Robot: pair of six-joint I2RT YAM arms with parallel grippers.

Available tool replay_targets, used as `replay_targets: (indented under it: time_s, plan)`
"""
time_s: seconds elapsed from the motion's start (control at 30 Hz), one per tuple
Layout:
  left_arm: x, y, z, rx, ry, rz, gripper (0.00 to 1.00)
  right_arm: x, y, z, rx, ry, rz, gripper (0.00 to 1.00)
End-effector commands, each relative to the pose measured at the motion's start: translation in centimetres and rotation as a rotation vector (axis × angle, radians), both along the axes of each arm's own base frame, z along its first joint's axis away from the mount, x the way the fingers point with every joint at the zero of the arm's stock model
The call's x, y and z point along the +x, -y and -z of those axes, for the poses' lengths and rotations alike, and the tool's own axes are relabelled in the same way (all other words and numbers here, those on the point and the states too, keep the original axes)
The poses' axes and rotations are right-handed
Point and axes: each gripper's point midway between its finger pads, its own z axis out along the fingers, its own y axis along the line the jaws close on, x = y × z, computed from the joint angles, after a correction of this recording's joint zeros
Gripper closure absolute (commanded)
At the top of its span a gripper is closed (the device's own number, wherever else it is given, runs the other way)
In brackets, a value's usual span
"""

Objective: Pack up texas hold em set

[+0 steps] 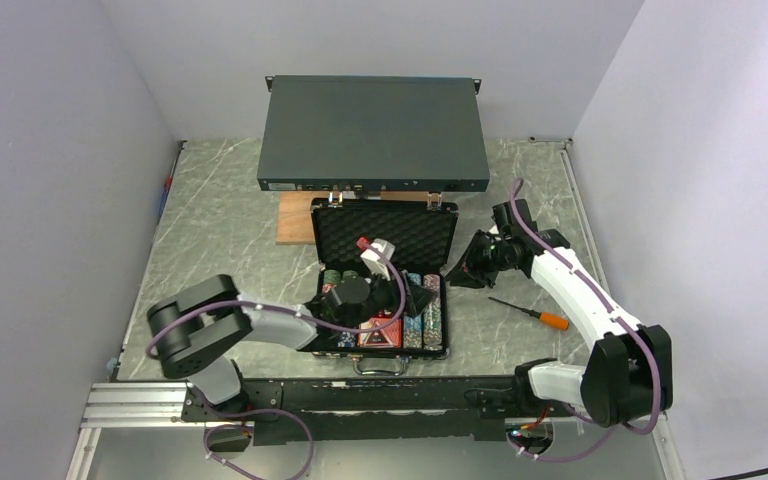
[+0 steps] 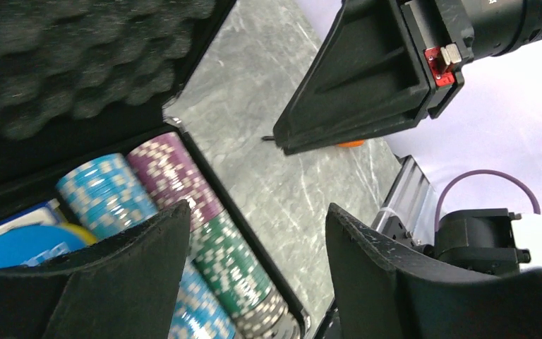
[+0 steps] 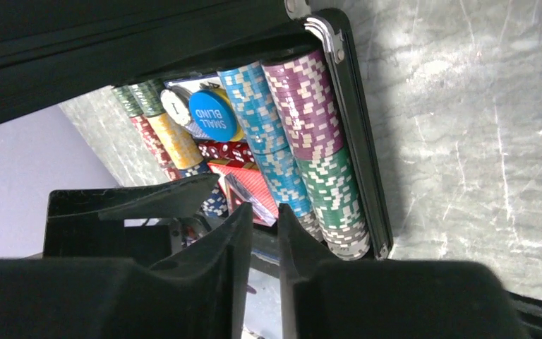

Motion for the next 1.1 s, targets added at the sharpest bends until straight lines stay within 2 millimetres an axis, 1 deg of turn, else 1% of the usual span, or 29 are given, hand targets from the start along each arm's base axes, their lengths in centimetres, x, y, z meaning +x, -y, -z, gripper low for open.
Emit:
replay_targets:
  time_s: [0.0, 0.1, 0.17, 0.23, 0.27, 0.37, 0.43, 0.53, 0.63, 0.7, 0.77, 0.87, 0.97, 1.0, 1.07]
  plan:
    - [0.6, -3.6, -2.2, 0.036, 0.067, -0.098, 0.27, 1.4, 0.0, -0.8, -0.018, 0.164, -0.076, 0.70]
    - [1.1, -6.2, -0.1, 0.276, 0.091, -0.129, 0.24, 1.1, -1.0, -1.7, 0.009, 0.258, -0.141, 0.55]
    - [1.1, -7.3, 1.4, 0.434, 0.132, -0.072, 0.21, 0.9, -1.4, -2.5, 0.021, 0.322, -0.171, 0.49]
    - [1.0, -8.3, 2.6, 0.556, 0.148, -0.008, 0.21, 0.8, -1.5, -2.9, 0.028, 0.357, -0.193, 0.46]
    - [1.0, -9.2, 3.3, 0.609, 0.131, 0.015, 0.21, 0.8, -1.5, -2.9, 0.026, 0.369, -0.202, 0.46]
    - [1.6, -10.4, 3.2, 0.624, 0.096, 0.058, 0.26, 0.6, -1.3, -2.3, 0.008, 0.357, -0.224, 0.46]
    - [2.2, -11.3, 3.2, 0.640, 0.084, 0.070, 0.26, 0.4, -1.5, -2.0, 0.016, 0.345, -0.241, 0.47]
    - [2.7, -12.5, 3.7, 0.713, 0.047, 0.106, 0.29, 0.1, -1.7, -1.5, 0.029, 0.327, -0.254, 0.47]
    - [2.7, -12.4, 3.9, 0.751, 0.060, 0.188, 0.30, -0.2, -1.7, -1.1, 0.032, 0.324, -0.258, 0.47]
    - [2.5, -11.8, 3.8, 0.762, 0.079, 0.241, 0.32, -0.4, -1.6, -0.9, 0.028, 0.320, -0.261, 0.48]
    - [2.7, -11.6, 3.9, 0.779, 0.084, 0.261, 0.34, -0.6, -1.5, -0.8, 0.024, 0.320, -0.266, 0.48]
    - [2.9, -11.9, 5.0, 0.840, 0.055, 0.279, 0.36, -0.7, -1.3, -0.7, 0.016, 0.320, -0.268, 0.48]
    - [3.2, -12.0, 5.4, 0.877, 0.062, 0.298, 0.40, -0.8, -1.2, -0.5, 0.014, 0.320, -0.274, 0.48]
    - [3.2, -11.9, 5.3, 0.878, 0.070, 0.309, 0.40, -0.8, -1.2, -0.4, 0.014, 0.317, -0.275, 0.48]
    - [3.4, -11.8, 5.3, 0.894, 0.100, 0.343, 0.35, -0.9, -1.2, -0.2, 0.016, 0.311, -0.274, 0.49]
